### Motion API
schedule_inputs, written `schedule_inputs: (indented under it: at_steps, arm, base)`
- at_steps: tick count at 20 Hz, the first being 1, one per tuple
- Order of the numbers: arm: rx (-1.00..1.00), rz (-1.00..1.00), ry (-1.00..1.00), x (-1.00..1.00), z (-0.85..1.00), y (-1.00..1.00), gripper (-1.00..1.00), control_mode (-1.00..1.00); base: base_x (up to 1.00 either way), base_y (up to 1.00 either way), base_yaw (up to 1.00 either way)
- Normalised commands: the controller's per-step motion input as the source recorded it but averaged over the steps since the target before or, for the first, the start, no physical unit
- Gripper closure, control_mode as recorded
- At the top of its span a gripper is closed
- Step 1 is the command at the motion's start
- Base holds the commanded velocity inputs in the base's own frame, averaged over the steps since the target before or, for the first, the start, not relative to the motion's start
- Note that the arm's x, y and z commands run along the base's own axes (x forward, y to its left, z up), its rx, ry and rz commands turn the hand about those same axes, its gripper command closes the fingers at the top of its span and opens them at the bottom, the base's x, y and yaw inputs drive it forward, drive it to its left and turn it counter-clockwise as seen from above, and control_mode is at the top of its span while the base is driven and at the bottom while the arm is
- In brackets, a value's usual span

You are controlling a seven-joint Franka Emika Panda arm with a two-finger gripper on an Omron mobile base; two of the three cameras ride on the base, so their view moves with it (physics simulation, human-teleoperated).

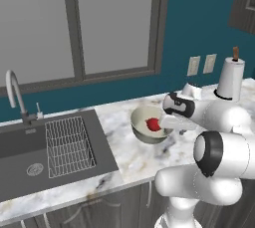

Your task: Move the glass cup from next to the sink to the open cabinet. Then, move the bowl with the onion to the fridge to clear the area for faucet cleaning.

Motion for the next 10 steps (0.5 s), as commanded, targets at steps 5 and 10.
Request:
schedule_inputs:
  at_steps: [5, 10]
  arm:
    - [0.02, 0.00, -0.02, 0.05, -0.21, 0.00, 1.00, -1.00]
    - [0.00, -0.01, -0.05, -0.01, 0.00, 0.00, 1.00, -1.00]
  base:
    - [0.00, 0.00, 0.00]
    - [0.00, 0.00, 0.00]
